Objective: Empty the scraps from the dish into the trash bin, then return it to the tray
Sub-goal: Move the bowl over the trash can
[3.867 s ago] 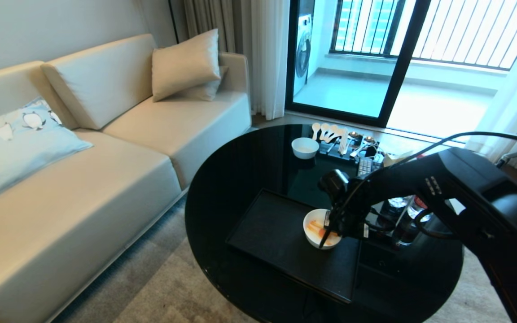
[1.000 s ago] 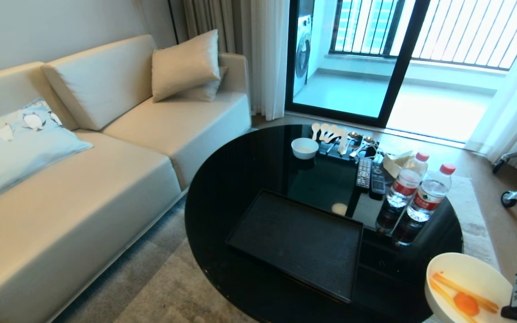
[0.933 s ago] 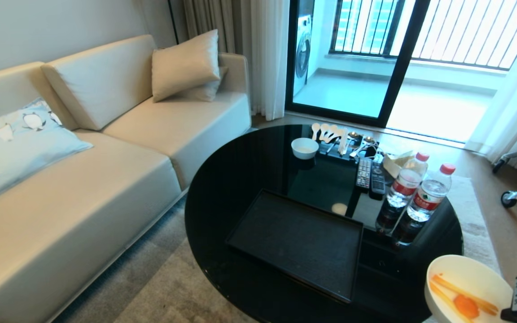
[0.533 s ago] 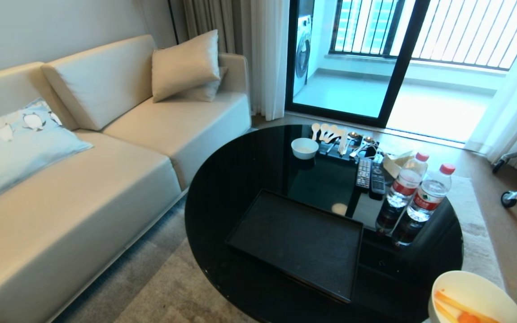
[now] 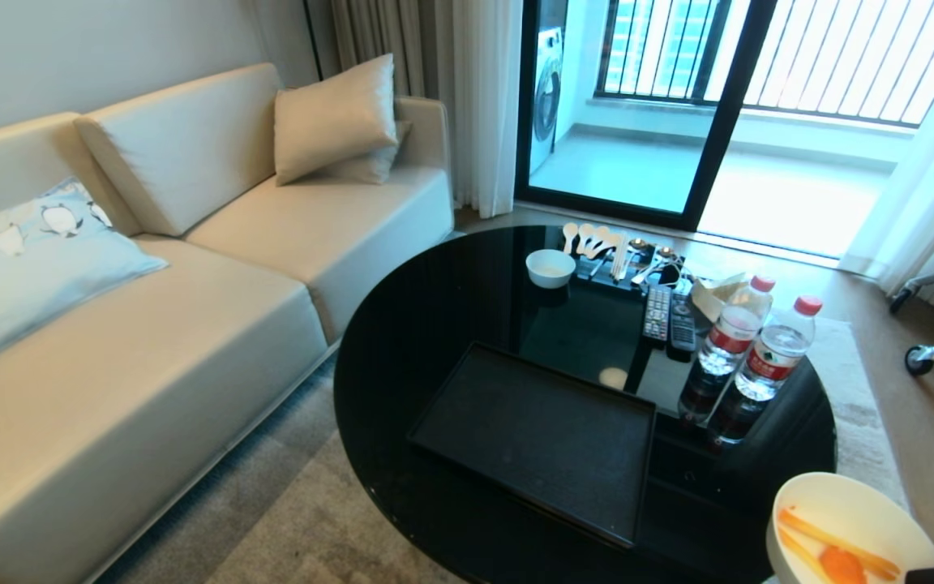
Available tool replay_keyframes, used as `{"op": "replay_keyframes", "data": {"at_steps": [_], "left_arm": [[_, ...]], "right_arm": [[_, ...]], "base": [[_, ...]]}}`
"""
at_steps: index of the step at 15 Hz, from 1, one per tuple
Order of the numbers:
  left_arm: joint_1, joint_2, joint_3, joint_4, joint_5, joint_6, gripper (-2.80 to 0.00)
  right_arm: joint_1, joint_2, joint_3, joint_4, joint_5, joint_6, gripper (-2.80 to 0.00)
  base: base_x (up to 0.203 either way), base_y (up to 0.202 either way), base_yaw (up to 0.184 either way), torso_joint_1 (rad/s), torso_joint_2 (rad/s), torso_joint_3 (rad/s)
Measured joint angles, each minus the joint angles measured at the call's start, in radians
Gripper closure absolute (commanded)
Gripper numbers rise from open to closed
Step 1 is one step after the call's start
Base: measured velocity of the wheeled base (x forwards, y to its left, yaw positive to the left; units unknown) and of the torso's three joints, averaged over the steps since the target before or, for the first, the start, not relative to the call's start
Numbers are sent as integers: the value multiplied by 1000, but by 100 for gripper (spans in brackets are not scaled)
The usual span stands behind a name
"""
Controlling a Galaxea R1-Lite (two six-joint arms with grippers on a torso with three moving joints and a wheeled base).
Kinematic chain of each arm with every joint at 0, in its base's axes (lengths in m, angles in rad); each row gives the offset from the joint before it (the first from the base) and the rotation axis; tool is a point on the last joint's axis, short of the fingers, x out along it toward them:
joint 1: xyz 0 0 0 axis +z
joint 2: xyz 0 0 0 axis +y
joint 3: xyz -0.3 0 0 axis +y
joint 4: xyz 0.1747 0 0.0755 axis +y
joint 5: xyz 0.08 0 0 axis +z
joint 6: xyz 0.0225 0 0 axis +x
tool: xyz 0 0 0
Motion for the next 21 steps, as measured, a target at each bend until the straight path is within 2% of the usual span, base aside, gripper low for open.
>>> {"op": "replay_keyframes", "data": {"at_steps": [19, 21], "left_arm": [[0, 0, 0, 0, 0, 0, 0], [0, 0, 0, 0, 0, 0, 0]], "right_arm": [[1, 4, -27, 4, 0, 0, 0], [1, 5, -26, 2, 0, 0, 0]], "base": [[0, 0, 0, 0, 0, 0], [-135, 0, 3, 8, 0, 2]]}}
